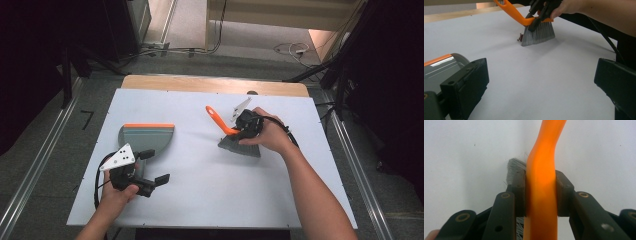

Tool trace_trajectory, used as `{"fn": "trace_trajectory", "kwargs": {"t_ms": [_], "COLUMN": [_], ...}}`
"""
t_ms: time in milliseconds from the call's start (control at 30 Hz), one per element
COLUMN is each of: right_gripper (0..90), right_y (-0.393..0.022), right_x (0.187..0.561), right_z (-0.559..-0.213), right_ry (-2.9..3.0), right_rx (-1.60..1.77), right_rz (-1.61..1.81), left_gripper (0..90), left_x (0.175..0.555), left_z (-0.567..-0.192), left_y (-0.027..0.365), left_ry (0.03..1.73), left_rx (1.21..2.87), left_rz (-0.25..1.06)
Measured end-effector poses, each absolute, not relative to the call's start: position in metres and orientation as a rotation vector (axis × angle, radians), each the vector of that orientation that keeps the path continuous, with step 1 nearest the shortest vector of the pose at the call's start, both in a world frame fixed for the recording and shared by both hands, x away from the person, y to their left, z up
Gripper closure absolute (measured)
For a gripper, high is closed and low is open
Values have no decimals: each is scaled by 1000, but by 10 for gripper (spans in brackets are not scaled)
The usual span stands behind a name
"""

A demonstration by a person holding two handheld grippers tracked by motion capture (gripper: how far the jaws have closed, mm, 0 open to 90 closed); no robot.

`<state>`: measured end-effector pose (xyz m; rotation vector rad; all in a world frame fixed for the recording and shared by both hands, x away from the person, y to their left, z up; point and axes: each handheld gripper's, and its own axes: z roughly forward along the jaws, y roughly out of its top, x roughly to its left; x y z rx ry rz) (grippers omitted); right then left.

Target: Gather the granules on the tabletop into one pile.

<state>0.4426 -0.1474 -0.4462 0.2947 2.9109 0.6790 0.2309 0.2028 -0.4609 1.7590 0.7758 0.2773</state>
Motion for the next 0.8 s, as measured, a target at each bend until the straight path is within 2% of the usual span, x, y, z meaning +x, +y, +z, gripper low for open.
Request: {"fn": "trace_trajectory", "kwargs": {"t_ms": [800], "right_gripper": [670], "right_y": [-148], "right_x": [449], "right_z": [-440], "right_ry": [2955], "right_rx": [365], "right_rz": [714], "left_gripper": [2], "left_x": [231], "left_z": [-461], "left_y": [204], "left_ry": [779], "left_rx": [1763], "left_rz": [280]}}
